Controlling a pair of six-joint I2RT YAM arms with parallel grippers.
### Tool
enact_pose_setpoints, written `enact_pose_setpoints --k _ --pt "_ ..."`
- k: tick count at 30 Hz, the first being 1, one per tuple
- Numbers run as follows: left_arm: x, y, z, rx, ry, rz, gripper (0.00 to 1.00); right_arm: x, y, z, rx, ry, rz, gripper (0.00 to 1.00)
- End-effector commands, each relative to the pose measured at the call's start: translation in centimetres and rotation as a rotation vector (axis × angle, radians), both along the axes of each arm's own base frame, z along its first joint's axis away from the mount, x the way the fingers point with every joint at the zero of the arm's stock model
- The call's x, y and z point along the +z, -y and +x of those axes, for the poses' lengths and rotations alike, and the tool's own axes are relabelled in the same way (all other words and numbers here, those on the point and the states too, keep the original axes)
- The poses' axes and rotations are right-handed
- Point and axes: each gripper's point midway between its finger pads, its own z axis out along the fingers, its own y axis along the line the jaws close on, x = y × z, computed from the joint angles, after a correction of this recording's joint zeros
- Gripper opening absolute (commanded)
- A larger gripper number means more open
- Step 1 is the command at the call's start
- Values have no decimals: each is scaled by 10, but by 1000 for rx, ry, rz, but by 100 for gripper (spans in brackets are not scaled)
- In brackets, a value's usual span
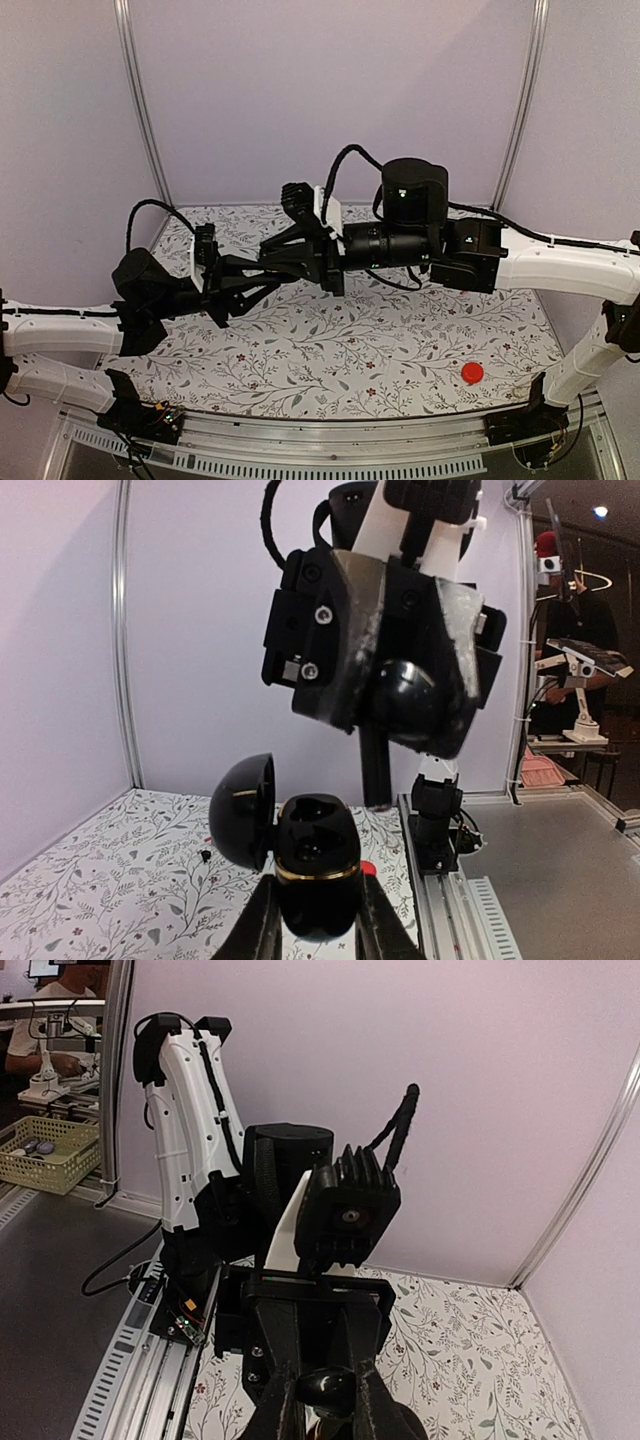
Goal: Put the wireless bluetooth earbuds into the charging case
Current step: Insert the left earbud into the left side groove of the charging case, then place the left earbud in the left side groove of the charging case.
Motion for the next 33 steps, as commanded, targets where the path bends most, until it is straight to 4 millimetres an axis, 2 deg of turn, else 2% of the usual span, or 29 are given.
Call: enact_pose_setpoints --k 1,14,18,33 --pt "11 3 -5 -25 10 -15 20 -3 -4 7 -57 62 -37 10" --pt "10 1 -5 -18 13 -14 20 -8 -5 14 -104 89 -62 10" --pt "11 2 -6 -21 14 -12 20 -19 -6 14 -101 79 -98 10" --pt "13 2 -5 -17 17 -18 19 -32 -5 10 -87 86 -148 9"
